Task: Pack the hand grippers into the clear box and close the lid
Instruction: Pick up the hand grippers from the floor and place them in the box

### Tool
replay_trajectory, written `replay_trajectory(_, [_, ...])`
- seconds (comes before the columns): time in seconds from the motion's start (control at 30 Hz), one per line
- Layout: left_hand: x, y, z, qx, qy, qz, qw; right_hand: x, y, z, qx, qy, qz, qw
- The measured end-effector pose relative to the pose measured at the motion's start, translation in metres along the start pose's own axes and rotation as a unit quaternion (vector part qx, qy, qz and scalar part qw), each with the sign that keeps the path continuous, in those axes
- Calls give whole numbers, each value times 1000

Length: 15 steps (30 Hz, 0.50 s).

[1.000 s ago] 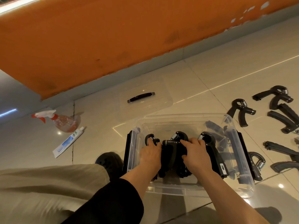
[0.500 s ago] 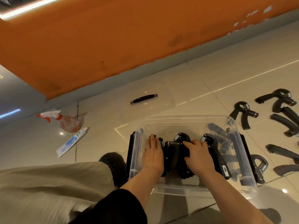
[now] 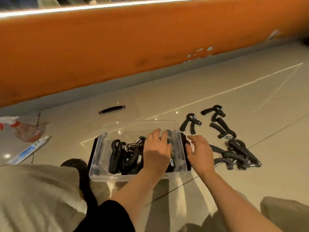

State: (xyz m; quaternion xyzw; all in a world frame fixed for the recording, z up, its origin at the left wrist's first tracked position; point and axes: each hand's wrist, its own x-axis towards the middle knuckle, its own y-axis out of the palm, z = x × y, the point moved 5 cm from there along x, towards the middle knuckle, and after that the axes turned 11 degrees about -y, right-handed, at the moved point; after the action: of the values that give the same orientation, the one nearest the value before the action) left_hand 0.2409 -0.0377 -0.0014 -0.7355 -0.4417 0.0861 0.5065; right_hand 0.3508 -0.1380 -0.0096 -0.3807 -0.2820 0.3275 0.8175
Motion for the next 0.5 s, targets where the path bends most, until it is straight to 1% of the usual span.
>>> replay_trajectory(0.03, [-2,2,-17,-20,29,-11,999,-7,-9,-14,-1,17,-17,1000])
replay_trajectory(0.1, [-9,15,-54,-36,72,-13,997,-27,-23,-55,0,88,-46,995])
replay_trajectory(0.13, [-15,27,-72,-45,83,2,996,-40,-27,-78,7,133,-59,989])
replay_trajectory(0.2, [-28,54,-104,-62,87,54,993,-65,-29,-117,23,206,-67,976])
replay_trajectory(0.23, [-35,65,-117,-65,78,89,991,-76,-27,-133,29,226,-62,972])
replay_trajectory(0.3, [-51,92,-130,-50,17,193,980,-93,-24,-160,47,255,-49,964])
replay_trajectory(0.33, [-61,107,-129,-30,-9,233,972,-99,-23,-172,56,269,-40,961])
replay_trajectory(0.4, [-76,133,-124,13,-28,273,962,-110,-22,-193,61,286,-22,956])
replay_trajectory(0.5, [-91,161,-121,66,-26,307,949,-117,-21,-218,30,273,6,962])
